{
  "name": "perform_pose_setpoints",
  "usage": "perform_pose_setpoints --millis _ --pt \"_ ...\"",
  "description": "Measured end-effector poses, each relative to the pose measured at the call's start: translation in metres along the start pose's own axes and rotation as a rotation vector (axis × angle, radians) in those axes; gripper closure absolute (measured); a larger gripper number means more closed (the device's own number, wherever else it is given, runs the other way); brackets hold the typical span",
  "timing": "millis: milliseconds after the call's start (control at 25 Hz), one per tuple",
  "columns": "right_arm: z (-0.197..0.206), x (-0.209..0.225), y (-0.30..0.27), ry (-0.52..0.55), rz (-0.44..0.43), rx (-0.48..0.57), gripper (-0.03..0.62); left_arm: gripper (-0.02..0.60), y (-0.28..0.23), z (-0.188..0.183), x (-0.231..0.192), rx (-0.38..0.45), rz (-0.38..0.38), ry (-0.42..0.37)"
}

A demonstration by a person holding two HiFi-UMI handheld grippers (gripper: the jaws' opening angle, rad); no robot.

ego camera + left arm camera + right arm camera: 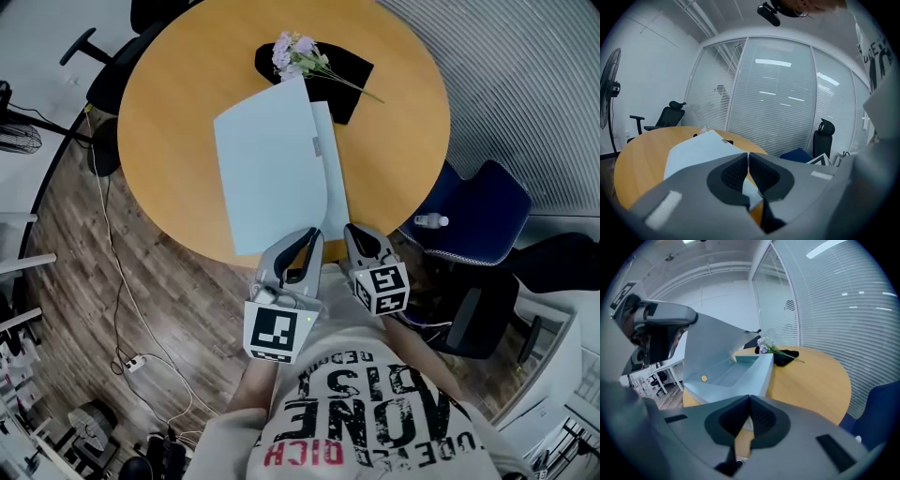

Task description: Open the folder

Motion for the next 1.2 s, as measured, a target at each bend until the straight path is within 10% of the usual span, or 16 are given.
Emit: perform_pose_setpoints --millis 1200 --pt "0.002 0.003 0.0 -0.011 0.097 -0.029 0.582 0.568 0.066 -0.033 -0.044 0.147 -0.09 0.072"
Point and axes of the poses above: the fingertips, and each gripper's own axes: y backward along the fingers, x to its right, z out of its underside, the point moved 1 cm from there along y, backward along the fingers, and after that the axes turned 1 degree about -x, right-handed, at the moved point
